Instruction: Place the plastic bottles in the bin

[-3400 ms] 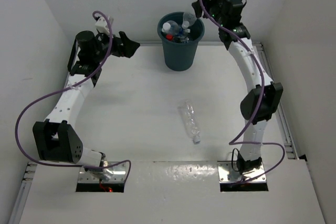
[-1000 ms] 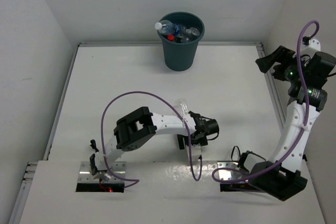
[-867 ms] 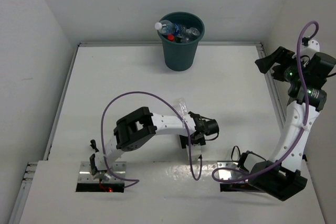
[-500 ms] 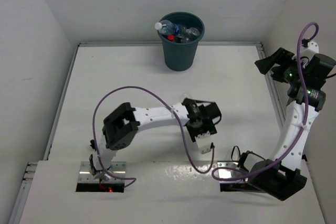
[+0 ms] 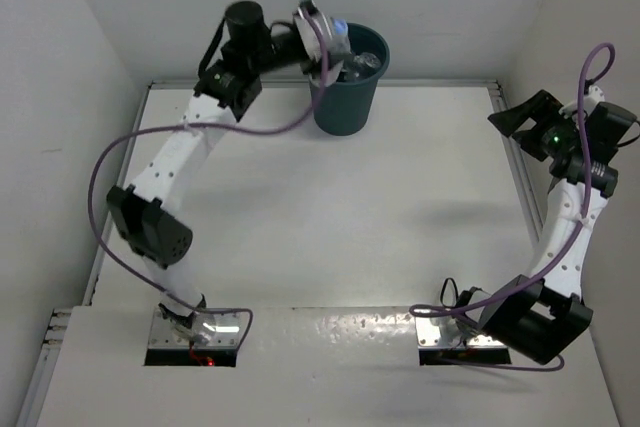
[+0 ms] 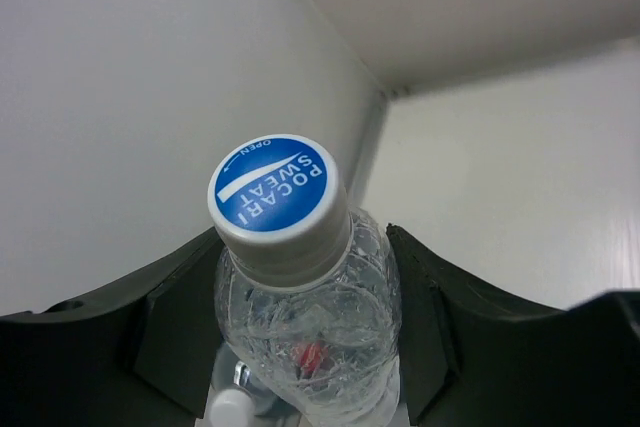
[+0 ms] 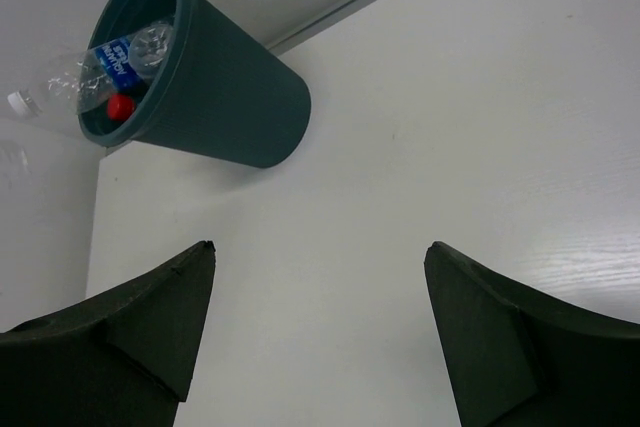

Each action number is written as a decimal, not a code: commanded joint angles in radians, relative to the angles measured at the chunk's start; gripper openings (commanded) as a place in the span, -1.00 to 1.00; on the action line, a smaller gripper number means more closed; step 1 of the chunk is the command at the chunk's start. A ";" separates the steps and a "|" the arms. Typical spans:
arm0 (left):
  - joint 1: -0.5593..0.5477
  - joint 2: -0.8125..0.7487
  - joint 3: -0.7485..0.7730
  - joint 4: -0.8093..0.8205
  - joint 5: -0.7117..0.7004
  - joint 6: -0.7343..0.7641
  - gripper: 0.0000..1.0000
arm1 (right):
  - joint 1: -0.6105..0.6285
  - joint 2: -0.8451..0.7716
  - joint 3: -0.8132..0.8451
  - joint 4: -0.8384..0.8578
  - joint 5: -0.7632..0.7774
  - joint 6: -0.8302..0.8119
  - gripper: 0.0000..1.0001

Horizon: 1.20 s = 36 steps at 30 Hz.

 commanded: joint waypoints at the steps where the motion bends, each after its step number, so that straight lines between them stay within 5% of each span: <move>1: 0.103 0.156 0.160 0.528 0.168 -0.708 -0.39 | 0.002 0.006 0.002 0.060 -0.032 0.034 0.67; 3: 0.116 0.261 0.349 0.651 0.169 -0.853 -0.35 | 0.002 0.012 0.007 0.046 -0.032 0.030 0.65; 7: 0.139 0.462 0.433 0.937 0.065 -1.074 -0.21 | 0.005 0.040 0.021 0.020 -0.039 0.016 0.63; 12: 0.139 0.583 0.521 0.928 -0.051 -1.009 -0.18 | 0.008 0.052 0.016 -0.011 -0.040 -0.006 0.63; 17: 0.139 0.583 0.375 0.972 -0.127 -0.908 -0.16 | 0.008 0.061 0.010 -0.026 -0.039 -0.022 0.60; 23: 0.139 0.619 0.393 0.960 -0.187 -0.820 -0.16 | 0.011 0.064 -0.005 -0.017 -0.046 -0.022 0.60; 27: 0.128 0.602 0.420 0.925 -0.187 -0.733 -0.19 | 0.011 0.063 -0.018 -0.012 -0.045 -0.024 0.60; 32: 0.088 0.504 0.274 0.799 -0.218 -0.506 -0.24 | 0.013 0.057 -0.022 -0.008 -0.046 -0.030 0.60; 36: 0.088 0.474 0.216 0.744 -0.227 -0.481 -0.24 | 0.014 0.055 -0.045 0.000 -0.048 -0.032 0.60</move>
